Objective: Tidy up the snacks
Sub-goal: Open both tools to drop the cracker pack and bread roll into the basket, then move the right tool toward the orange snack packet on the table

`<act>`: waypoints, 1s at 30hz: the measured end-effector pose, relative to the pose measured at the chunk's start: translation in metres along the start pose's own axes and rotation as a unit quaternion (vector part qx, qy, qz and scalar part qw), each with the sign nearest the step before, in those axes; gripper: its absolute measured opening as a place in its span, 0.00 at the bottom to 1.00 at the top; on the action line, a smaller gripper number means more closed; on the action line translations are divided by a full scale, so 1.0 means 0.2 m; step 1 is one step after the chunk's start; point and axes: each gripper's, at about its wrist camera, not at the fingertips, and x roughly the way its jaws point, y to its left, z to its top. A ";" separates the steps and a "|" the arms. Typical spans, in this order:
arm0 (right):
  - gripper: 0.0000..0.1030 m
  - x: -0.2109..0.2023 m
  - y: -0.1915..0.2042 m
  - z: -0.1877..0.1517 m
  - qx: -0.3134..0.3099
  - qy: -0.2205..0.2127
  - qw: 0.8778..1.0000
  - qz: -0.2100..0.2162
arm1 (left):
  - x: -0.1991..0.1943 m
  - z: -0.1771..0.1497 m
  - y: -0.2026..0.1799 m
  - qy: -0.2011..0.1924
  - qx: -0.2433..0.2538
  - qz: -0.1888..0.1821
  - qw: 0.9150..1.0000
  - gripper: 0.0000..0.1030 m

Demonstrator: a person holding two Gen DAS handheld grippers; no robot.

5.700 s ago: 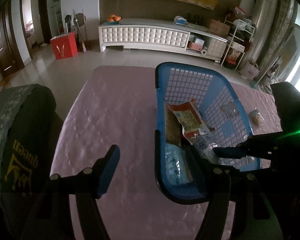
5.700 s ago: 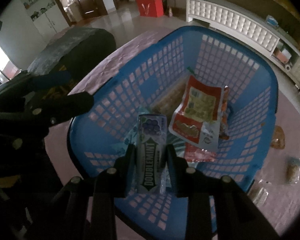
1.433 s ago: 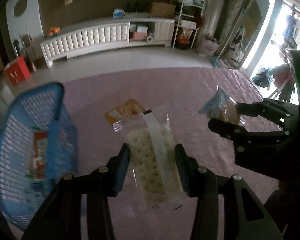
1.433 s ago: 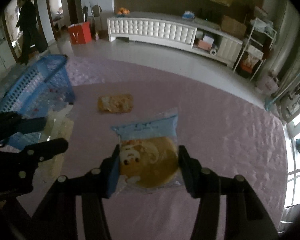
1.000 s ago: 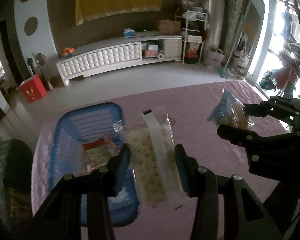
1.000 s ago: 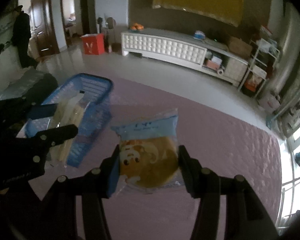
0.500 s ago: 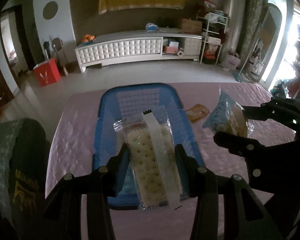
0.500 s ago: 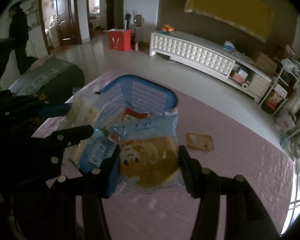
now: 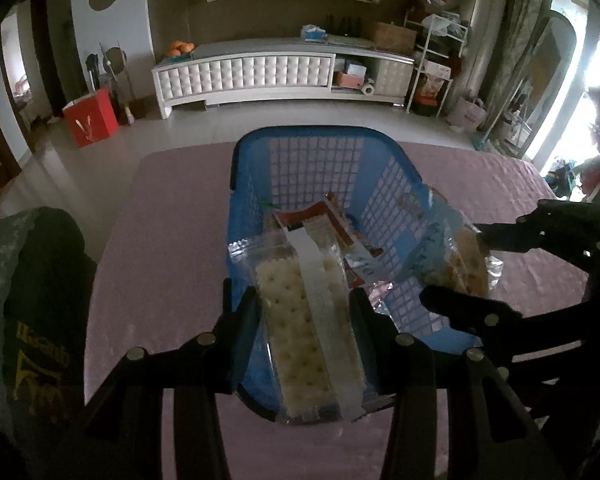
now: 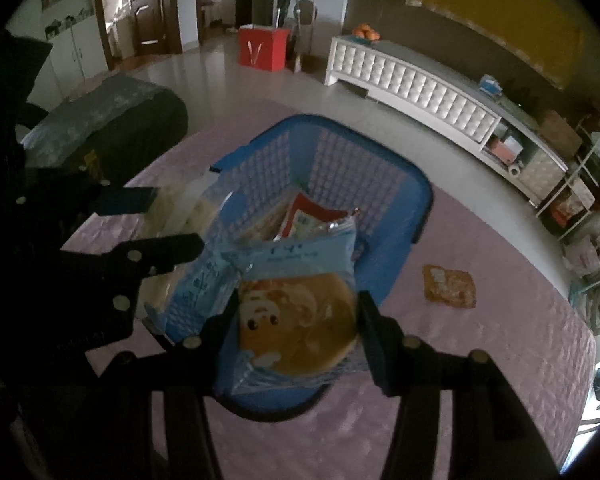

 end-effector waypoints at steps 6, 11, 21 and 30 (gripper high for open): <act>0.57 0.03 0.00 -0.01 -0.005 0.011 1.000 0.001 | 0.02 -0.02 0.02 0.003 -0.005 -0.009 1.000 0.41; 0.57 0.03 0.00 -0.03 -0.004 0.016 1.000 -0.001 | 0.03 0.00 0.00 0.007 -0.002 -0.012 1.000 0.41; 0.57 0.03 0.01 -0.05 -0.015 0.021 1.000 0.014 | 0.03 0.00 0.01 0.011 -0.010 -0.022 1.000 0.45; 0.74 -0.02 -0.05 -0.09 -0.003 0.020 1.000 0.019 | -0.04 0.00 -0.04 0.001 0.001 -0.008 1.000 0.66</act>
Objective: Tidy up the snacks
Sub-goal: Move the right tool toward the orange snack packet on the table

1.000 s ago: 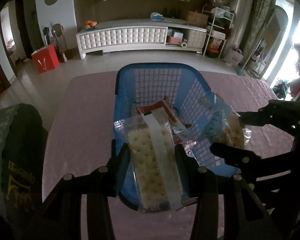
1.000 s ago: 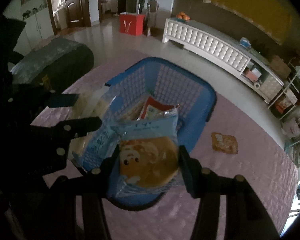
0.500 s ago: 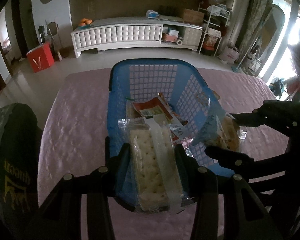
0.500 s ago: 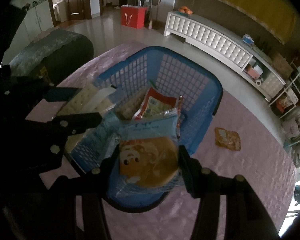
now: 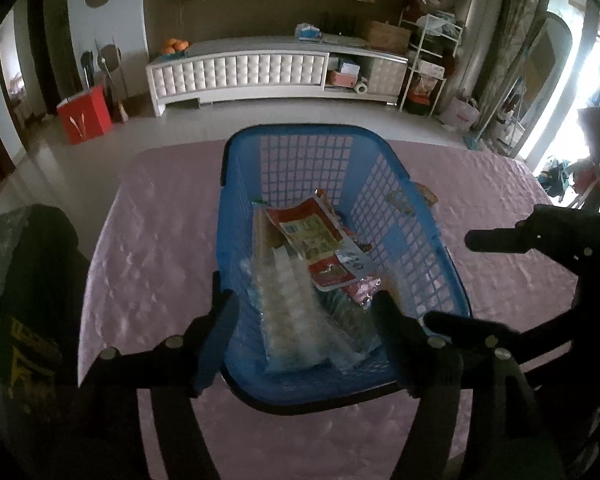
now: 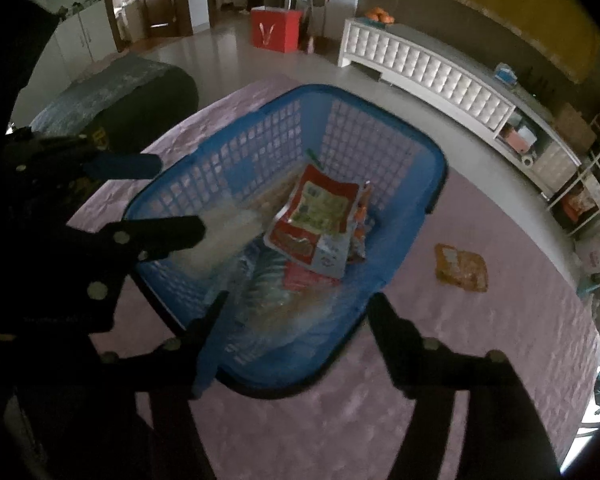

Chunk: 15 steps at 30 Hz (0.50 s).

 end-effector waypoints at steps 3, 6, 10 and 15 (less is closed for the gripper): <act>0.74 -0.04 -0.05 -0.02 0.014 -0.006 1.000 0.005 | -0.03 0.01 -0.03 -0.003 0.003 -0.001 1.000 0.66; 0.74 -0.08 -0.11 -0.04 0.025 -0.012 1.000 -0.001 | -0.05 0.02 -0.08 -0.006 0.014 0.001 1.000 0.66; 0.74 -0.13 -0.21 -0.04 0.045 -0.020 0.999 -0.013 | -0.07 0.07 -0.15 -0.006 0.033 0.011 0.999 0.74; 0.74 -0.20 -0.35 -0.05 0.069 -0.030 0.997 -0.026 | -0.05 0.14 -0.23 0.003 0.054 0.026 0.998 0.74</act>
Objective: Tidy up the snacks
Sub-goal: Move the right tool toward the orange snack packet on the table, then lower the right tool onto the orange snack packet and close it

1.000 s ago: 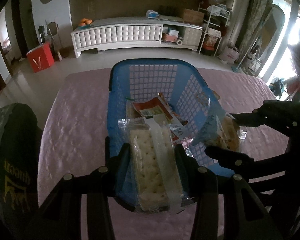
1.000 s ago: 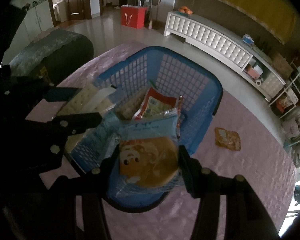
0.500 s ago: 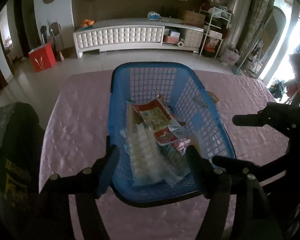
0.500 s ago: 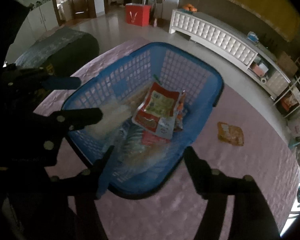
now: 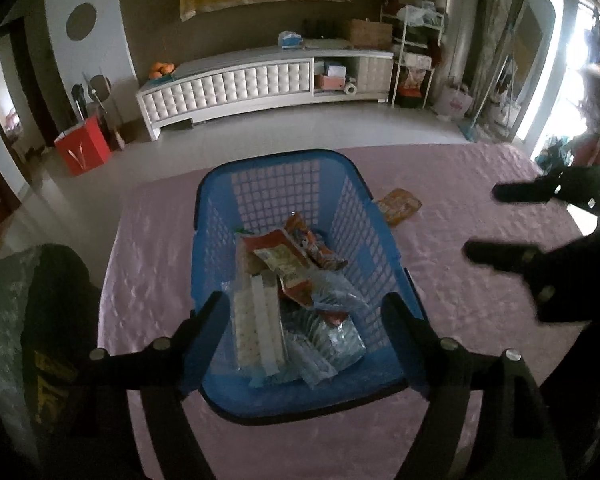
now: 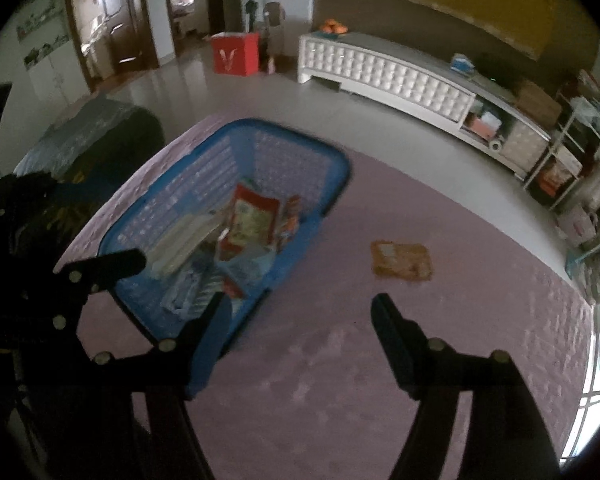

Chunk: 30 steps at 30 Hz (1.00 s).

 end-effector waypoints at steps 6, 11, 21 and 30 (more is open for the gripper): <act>0.74 0.03 -0.17 0.03 0.035 0.006 0.999 -0.013 | 0.08 0.13 0.04 0.020 -0.052 -0.008 0.998 0.74; 0.74 0.09 -0.28 0.05 0.054 0.014 0.998 -0.025 | 0.13 0.25 0.09 0.023 -0.078 -0.018 0.997 0.74; 0.82 0.38 -0.51 0.07 0.078 0.067 0.995 -0.013 | 0.42 0.34 0.11 0.074 -0.101 -0.009 0.992 0.74; 0.90 0.74 -0.59 0.10 0.056 0.112 0.992 -0.008 | 0.69 0.38 0.14 0.101 -0.125 -0.002 0.987 0.74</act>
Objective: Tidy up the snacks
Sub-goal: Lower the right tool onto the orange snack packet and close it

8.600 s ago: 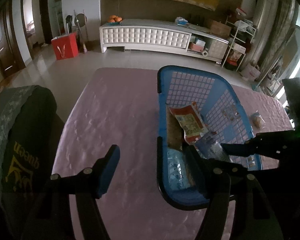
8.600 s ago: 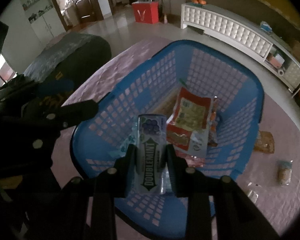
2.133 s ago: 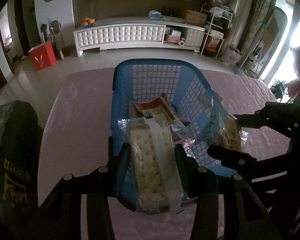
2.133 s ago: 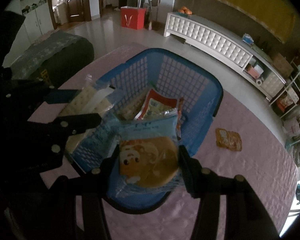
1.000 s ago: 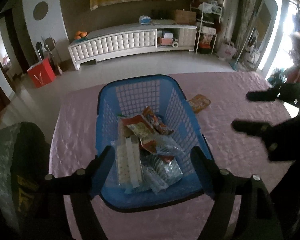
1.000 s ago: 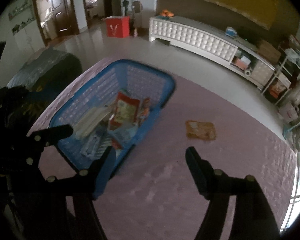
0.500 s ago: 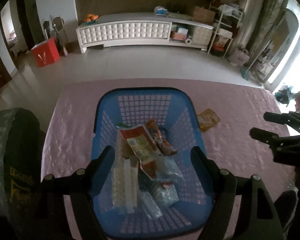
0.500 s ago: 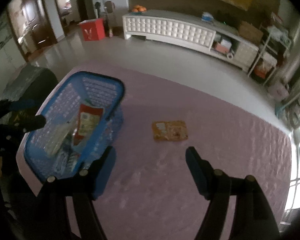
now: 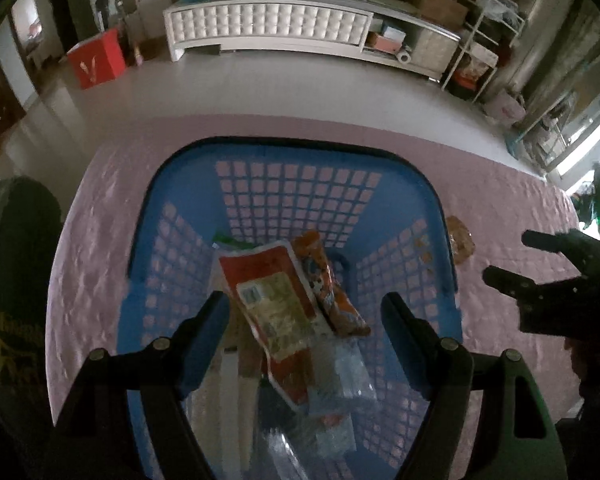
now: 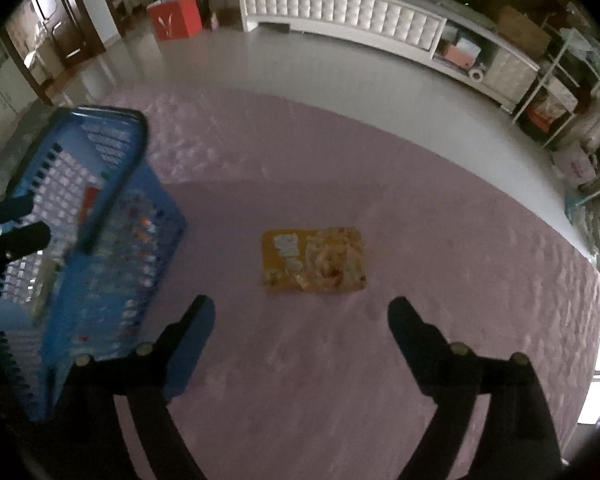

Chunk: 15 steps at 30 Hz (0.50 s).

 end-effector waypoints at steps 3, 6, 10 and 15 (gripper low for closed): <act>0.91 0.10 -0.03 0.03 0.003 0.016 1.000 0.005 | 0.07 0.03 -0.01 0.005 0.010 0.017 1.000 0.74; 0.91 0.21 -0.06 0.05 0.005 0.032 0.999 0.017 | 0.14 0.04 0.01 0.010 0.008 0.021 1.000 0.74; 0.91 0.33 -0.08 0.09 -0.005 0.050 0.999 0.018 | 0.18 0.05 0.04 0.015 0.001 0.014 1.000 0.74; 0.91 0.43 -0.12 0.11 -0.002 0.065 0.997 0.033 | 0.21 0.08 0.02 0.010 0.019 0.027 0.999 0.74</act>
